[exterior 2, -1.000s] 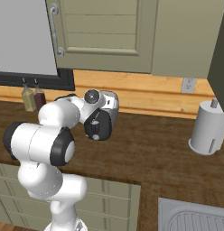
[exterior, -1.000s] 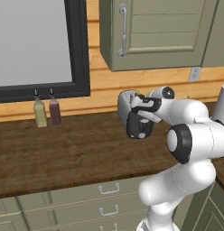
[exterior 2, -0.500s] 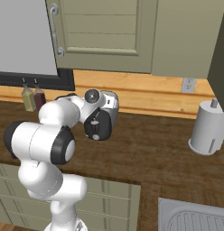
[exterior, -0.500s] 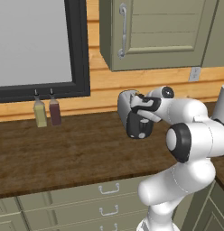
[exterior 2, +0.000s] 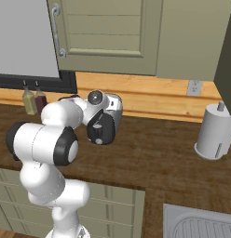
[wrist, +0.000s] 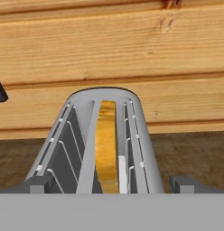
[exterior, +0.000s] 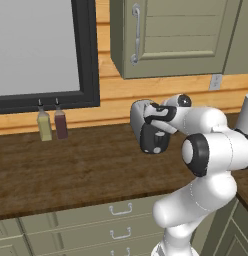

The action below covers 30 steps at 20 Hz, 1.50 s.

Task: Start the toaster. Once the lever pops up, take the bread to the plate on the dining counter.

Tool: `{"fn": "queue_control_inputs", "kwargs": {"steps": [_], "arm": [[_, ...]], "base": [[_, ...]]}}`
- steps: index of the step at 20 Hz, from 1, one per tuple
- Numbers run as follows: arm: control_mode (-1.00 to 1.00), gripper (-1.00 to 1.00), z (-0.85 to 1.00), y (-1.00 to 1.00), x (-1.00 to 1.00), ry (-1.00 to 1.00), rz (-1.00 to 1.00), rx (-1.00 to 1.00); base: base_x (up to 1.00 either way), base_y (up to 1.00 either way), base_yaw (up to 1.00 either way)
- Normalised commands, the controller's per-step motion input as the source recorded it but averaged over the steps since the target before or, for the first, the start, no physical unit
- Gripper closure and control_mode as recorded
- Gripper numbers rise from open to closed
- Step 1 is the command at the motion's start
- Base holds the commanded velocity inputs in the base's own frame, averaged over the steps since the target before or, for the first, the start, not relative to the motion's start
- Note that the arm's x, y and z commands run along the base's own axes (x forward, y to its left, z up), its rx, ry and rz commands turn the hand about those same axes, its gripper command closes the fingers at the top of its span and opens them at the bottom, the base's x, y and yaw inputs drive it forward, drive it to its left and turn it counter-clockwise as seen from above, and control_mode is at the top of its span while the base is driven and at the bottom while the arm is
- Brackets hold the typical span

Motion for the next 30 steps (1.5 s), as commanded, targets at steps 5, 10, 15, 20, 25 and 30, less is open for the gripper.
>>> {"fn": "queue_control_inputs", "kwargs": {"steps": [5, 10, 15, 20, 25, 30], "arm": [[-1.00, -1.00, 0.00, 0.00, 0.11, 0.00, 0.00, 0.00], [-1.00, -1.00, -0.04, 0.00, 0.08, 0.00, 0.00, 0.00], [-1.00, -1.00, -0.13, 0.00, 0.05, 0.00, 0.00, 0.00], [-1.00, -1.00, -0.13, 0.00, 0.04, 0.00, 0.00, 0.00], [-1.00, -1.00, -0.03, 0.00, 0.10, 0.00, 0.00, 0.00], [-1.00, -1.00, 0.00, 0.00, 0.09, 0.00, 0.00, 0.00]], "base": [[0.00, 0.00, 0.00], [0.00, 0.00, 0.00], [0.00, 0.00, 0.00], [0.00, 0.00, 0.00], [0.00, 0.00, 0.00], [0.00, 0.00, 0.00]]}}
